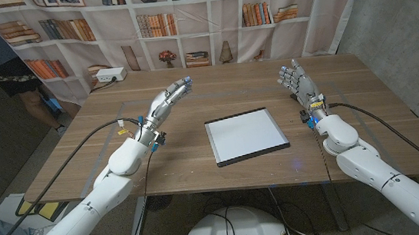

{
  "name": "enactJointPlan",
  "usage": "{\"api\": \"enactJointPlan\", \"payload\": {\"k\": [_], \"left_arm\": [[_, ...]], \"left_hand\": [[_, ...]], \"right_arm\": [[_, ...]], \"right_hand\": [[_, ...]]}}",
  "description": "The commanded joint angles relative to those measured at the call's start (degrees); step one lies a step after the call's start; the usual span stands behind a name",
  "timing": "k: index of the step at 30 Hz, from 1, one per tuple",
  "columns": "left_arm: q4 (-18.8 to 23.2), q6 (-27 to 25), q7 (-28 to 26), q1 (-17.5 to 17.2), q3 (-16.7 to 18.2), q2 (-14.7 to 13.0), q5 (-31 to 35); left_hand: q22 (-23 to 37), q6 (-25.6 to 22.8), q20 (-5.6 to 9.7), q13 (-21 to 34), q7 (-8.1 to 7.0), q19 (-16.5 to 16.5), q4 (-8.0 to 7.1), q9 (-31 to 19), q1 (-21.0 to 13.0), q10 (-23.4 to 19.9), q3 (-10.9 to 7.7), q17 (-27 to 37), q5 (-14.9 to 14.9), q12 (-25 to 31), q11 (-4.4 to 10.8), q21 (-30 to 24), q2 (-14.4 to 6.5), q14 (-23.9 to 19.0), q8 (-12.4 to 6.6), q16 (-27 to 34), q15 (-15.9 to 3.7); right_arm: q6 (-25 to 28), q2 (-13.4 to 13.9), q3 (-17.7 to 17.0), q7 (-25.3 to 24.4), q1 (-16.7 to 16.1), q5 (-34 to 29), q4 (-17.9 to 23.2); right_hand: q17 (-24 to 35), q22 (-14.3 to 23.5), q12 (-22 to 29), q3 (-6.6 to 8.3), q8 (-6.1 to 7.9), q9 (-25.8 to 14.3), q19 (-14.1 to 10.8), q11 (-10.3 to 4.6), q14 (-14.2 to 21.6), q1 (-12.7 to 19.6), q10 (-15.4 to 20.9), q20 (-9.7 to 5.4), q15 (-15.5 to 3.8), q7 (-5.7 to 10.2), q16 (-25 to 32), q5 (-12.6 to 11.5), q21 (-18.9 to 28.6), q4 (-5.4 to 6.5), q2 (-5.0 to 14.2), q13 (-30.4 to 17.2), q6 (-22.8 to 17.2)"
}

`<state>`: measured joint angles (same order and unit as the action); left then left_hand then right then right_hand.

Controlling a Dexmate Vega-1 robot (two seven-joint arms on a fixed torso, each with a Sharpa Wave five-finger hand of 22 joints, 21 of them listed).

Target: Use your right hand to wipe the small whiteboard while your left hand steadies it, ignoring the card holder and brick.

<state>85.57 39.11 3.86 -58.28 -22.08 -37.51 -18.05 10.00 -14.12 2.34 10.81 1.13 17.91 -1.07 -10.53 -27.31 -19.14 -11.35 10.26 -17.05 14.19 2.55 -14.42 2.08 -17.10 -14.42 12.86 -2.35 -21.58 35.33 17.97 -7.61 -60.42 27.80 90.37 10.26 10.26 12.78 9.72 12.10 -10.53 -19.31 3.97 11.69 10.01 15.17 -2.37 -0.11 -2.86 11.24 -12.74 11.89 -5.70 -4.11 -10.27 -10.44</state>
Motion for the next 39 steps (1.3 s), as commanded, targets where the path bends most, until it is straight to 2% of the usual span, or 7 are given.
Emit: {"api": "enactJointPlan", "payload": {"k": [1,9,13,19,23,33,39], "left_arm": [[7.47,-3.31,-7.92,-5.90,2.46,-3.64,13.15],[9.28,-2.34,-10.49,-8.13,3.74,-5.36,18.07],[10.36,-2.47,-8.73,-8.87,4.17,-7.41,17.29],[13.01,-4.30,-10.41,-10.85,6.83,-10.08,21.60],[13.65,-4.53,-12.28,-11.33,7.84,-10.37,25.05],[14.06,-5.32,-13.95,-9.97,7.17,-11.30,33.30],[16.32,-6.99,-17.28,-10.46,7.82,-11.78,39.69]], "left_hand": [[0.24,-1.32,0.77,0.11,-0.39,1.41,0.56,-0.26,-1.41,-1.25,-0.62,0.18,-0.29,0.32,0.34,-0.30,-0.54,-1.23,-0.35,-0.08,-1.43],[0.25,-3.37,0.99,0.12,-0.74,2.78,1.17,-0.26,-2.65,-3.13,-0.87,0.20,-0.08,0.41,1.05,-0.36,-0.68,-3.03,-0.58,0.01,-2.25],[0.25,-3.92,1.08,0.13,-0.85,3.23,1.29,-0.27,-2.93,-3.68,-0.93,0.21,-0.03,0.43,0.95,-0.39,-0.76,-3.28,-0.62,-0.08,-2.40],[0.27,-4.41,1.06,0.14,-0.88,3.42,1.40,-0.27,-3.31,-4.13,-1.12,0.24,-0.01,0.41,1.07,-0.32,-1.07,-3.72,-0.63,-0.08,-2.41],[0.28,-4.50,1.02,0.14,-0.90,3.45,1.49,-0.28,-3.62,-4.04,-1.31,0.25,-0.01,0.24,0.96,-0.25,-1.38,-3.73,-0.55,-0.19,-2.37],[0.28,-4.66,1.03,0.16,-1.23,3.24,2.12,-0.29,-5.37,-4.29,-2.38,0.26,-0.13,-0.11,1.60,0.14,-2.77,-3.61,-0.22,-0.61,-2.53],[0.28,-5.01,1.15,0.17,-1.55,3.17,2.56,-0.30,-6.45,-4.36,-3.03,0.25,-0.17,-0.32,1.75,0.34,-3.53,-3.68,-0.14,-0.76,-2.70]], "right_arm": [[0.04,-0.31,0.11,-0.20,0.51,-0.46,0.09],[0.77,0.27,-0.15,-0.71,-0.29,-0.63,1.54],[1.40,0.91,-0.41,-1.22,-0.88,-1.05,2.84],[2.42,1.87,-1.04,-2.41,-2.22,-1.71,5.07],[3.42,2.66,-1.34,-2.87,-3.20,-2.02,6.56],[3.54,3.30,-2.14,-3.98,-4.43,-3.18,8.20],[3.44,4.07,-3.46,-3.79,-5.49,-2.41,8.76]], "right_hand": [[0.17,0.09,0.29,0.00,-0.09,-0.20,-0.34,0.05,0.62,0.43,0.41,-1.81,0.12,-0.14,-0.03,-0.43,0.13,-0.28,-0.10,-0.21,-0.60],[0.18,0.10,0.26,-0.08,-0.16,-0.21,-0.36,0.17,0.69,0.42,0.50,-1.72,0.14,-0.12,-0.07,-0.46,0.08,-0.28,-0.12,-0.22,-0.61],[0.19,0.10,0.25,-0.13,-0.19,-0.21,-0.35,0.22,0.74,0.40,0.55,-1.68,0.16,-0.15,-0.08,-0.47,0.04,-0.28,-0.14,-0.22,-0.63],[0.21,0.11,0.23,-0.21,-0.25,-0.22,-0.36,0.29,0.81,0.37,0.63,-1.67,0.15,-0.09,-0.10,-0.49,0.00,-0.26,-0.16,-0.23,-0.63],[0.21,0.11,0.20,-0.24,-0.25,-0.22,-0.37,0.22,0.81,0.36,0.65,-1.62,0.16,-0.15,-0.12,-0.50,-0.02,-0.26,-0.16,-0.23,-0.69],[0.25,0.11,-0.06,-0.36,-0.34,-0.24,-0.42,0.18,1.03,0.33,0.23,-1.70,0.01,-0.10,-0.13,-0.56,-0.08,-0.23,-0.14,-0.24,-0.74],[0.27,0.12,-0.10,-0.42,-0.38,-0.24,-0.42,0.23,1.01,0.33,0.25,-1.73,-0.06,-0.08,-0.17,-0.59,-0.12,-0.23,-0.13,-0.25,-0.75]]}}
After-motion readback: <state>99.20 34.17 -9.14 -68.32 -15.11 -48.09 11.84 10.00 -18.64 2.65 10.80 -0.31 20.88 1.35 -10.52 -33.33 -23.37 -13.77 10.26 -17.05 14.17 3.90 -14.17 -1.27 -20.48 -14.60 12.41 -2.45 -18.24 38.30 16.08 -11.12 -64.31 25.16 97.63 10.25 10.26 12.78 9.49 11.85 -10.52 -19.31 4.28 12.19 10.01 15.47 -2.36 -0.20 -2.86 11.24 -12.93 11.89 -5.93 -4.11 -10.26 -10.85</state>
